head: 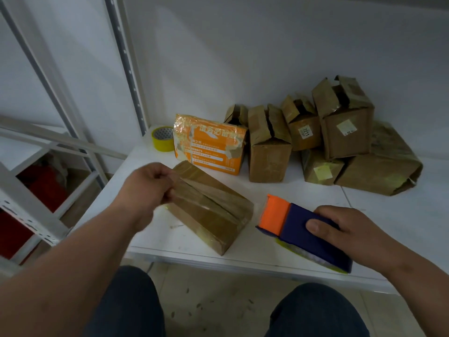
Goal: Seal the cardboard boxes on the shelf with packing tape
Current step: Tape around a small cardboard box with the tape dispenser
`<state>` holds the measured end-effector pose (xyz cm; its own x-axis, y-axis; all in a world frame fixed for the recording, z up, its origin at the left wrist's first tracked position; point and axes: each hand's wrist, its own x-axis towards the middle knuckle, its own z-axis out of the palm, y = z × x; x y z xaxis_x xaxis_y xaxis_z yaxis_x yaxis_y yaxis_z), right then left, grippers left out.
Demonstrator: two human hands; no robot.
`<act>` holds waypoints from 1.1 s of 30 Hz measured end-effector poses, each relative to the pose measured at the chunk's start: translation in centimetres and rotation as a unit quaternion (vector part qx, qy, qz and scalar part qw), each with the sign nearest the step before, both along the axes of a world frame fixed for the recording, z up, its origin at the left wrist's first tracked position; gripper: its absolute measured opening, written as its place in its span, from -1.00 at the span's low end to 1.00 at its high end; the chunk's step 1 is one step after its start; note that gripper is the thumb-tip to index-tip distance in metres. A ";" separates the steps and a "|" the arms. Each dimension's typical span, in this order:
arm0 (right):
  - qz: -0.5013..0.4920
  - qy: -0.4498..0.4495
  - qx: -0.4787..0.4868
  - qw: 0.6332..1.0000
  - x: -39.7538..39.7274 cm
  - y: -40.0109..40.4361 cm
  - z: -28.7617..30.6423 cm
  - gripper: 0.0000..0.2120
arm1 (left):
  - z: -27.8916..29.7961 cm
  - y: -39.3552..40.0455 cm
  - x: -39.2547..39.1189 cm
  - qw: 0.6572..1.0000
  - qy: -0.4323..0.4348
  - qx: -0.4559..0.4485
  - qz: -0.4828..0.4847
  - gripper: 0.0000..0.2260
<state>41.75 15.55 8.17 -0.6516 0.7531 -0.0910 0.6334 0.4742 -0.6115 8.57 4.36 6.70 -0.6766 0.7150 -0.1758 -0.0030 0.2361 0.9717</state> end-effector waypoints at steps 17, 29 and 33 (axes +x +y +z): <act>-0.096 -0.089 -0.092 0.987 -6.7 0.7 2.0 -0.53 | -0.5 5.4 -10.0 0.981 0.145 -0.112 -0.061 -0.91; -0.134 -0.174 -0.079 0.972 -10.9 1.1 2.5 -0.43 | -4.1 8.9 -11.8 0.961 0.186 -0.161 -0.125 -0.86; -0.138 -0.199 -0.076 0.967 -11.2 1.4 2.5 -0.40 | -5.3 9.2 -12.1 0.959 0.197 -0.164 -0.123 -0.89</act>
<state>30.53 16.94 10.66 -0.3187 0.8514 -0.4167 0.9226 0.1777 -0.3425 -3.49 13.57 1.40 -0.5554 0.8110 -0.1837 0.4433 0.4757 0.7597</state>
